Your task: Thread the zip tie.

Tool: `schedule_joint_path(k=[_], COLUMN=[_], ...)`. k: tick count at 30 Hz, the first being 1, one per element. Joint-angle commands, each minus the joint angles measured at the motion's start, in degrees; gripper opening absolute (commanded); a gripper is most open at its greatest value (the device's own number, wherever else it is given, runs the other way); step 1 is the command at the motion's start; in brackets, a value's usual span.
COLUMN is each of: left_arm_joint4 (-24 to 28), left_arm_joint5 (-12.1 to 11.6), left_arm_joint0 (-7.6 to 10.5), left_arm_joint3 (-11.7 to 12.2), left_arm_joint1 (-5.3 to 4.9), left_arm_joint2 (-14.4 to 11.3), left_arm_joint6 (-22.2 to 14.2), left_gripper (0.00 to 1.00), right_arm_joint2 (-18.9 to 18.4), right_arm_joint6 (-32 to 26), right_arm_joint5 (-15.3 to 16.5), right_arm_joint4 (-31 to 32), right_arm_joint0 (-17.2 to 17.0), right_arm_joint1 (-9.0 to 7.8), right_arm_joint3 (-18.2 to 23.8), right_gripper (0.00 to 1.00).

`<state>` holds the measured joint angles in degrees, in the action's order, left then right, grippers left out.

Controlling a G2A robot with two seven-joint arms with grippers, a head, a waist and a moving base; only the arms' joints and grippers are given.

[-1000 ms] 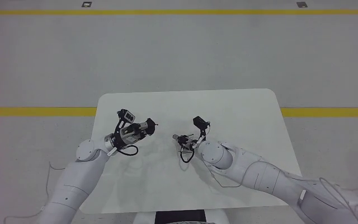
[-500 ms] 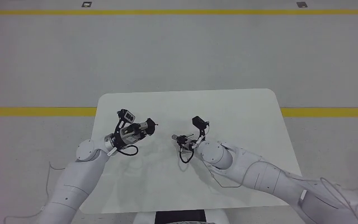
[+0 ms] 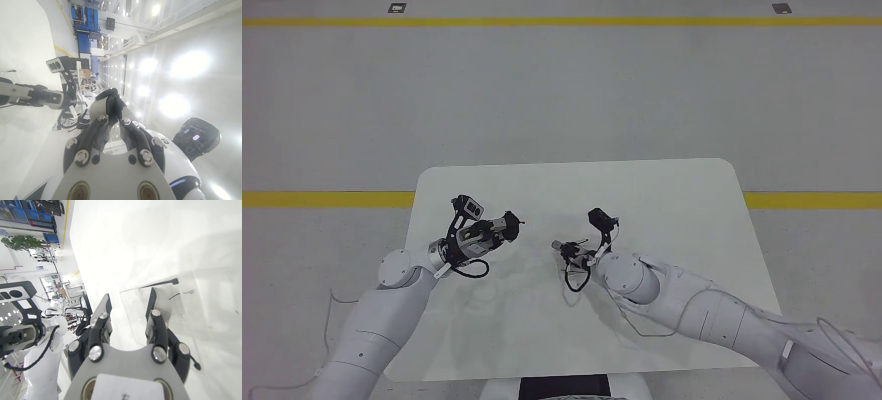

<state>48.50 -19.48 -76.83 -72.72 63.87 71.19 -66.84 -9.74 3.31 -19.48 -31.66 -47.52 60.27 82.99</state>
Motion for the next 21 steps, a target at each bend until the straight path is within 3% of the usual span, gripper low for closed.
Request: schedule_joint_path(k=[1, 7, 21], left_arm_joint4=[0.0, 0.0, 0.0], left_arm_joint5=[0.0, 0.0, 0.0], left_arm_joint0=[0.0, 0.0, 0.0], left_arm_joint3=[0.0, 0.0, 0.0], left_arm_joint1=[0.0, 0.0, 0.0], left_arm_joint2=[0.0, 0.0, 0.0], left_arm_joint6=[0.0, 0.0, 0.0], left_gripper=[0.0, 0.0, 0.0], right_arm_joint2=[0.0, 0.0, 0.0], right_arm_joint6=[0.38, 0.43, 0.97], right_arm_joint5=[0.0, 0.0, 0.0], right_arm_joint4=[-0.04, -1.03, -2.78], right_arm_joint0=[-0.19, -0.31, 0.02], right_arm_joint1=[-0.28, -0.7, 0.17], right_arm_joint3=[0.33, 0.22, -0.98], right_gripper=[0.41, 0.43, 0.41])
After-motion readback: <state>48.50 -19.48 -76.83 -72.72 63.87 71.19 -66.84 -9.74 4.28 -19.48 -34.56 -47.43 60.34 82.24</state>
